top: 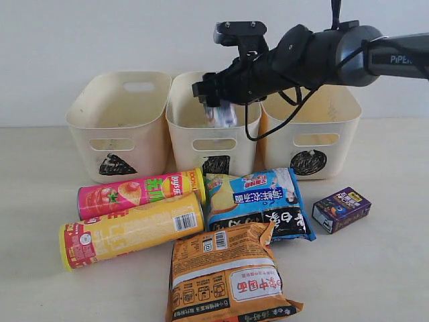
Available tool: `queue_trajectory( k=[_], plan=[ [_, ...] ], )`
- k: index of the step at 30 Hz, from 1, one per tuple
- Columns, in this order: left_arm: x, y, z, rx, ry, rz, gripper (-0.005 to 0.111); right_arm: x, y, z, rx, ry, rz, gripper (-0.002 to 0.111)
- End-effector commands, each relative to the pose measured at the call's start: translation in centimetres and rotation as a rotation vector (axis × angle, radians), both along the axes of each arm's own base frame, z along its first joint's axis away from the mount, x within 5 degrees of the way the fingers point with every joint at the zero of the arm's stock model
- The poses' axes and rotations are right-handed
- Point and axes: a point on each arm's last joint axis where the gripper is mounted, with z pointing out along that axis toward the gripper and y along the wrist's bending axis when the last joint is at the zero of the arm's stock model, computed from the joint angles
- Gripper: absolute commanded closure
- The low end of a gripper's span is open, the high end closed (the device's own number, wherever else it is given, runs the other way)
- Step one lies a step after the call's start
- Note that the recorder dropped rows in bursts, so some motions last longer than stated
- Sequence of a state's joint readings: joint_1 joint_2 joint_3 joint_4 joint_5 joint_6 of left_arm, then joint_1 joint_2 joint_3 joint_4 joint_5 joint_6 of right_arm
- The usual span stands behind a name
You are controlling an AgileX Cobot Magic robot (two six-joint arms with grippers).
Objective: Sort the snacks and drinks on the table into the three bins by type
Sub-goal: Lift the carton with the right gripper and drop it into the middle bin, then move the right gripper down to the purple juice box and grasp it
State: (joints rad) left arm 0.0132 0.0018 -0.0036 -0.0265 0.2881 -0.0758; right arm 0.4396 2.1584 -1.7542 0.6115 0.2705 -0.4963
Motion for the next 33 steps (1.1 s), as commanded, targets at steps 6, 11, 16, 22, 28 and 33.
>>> queue_trajectory(
  k=[6,11,16,22,28,33],
  plan=[
    [0.0,0.0,-0.1,0.006,0.005,0.003,0.103,-1.5,-0.9,6.6,-0.024,-0.138,0.043,0.034],
    [0.0,0.0,-0.1,0.006,0.005,0.003,0.103,-3.4,-3.4,9.2,-0.268,-0.127,0.147,0.080],
    [0.0,0.0,-0.1,0.006,0.005,0.003,0.103,-4.9,-7.4,10.0,-0.404,0.046,0.166,0.108],
    [0.0,0.0,-0.1,0.006,0.005,0.003,0.103,-6.9,-10.4,9.4,-0.537,0.305,0.214,0.108],
    [0.0,0.0,-0.1,0.006,0.005,0.003,0.103,-8.0,-11.2,7.3,-0.669,0.419,0.325,0.108],
    [0.0,0.0,-0.1,0.006,0.005,0.003,0.103,-9.8,-11.6,4.3,-0.743,0.472,0.489,0.108]
  ],
)
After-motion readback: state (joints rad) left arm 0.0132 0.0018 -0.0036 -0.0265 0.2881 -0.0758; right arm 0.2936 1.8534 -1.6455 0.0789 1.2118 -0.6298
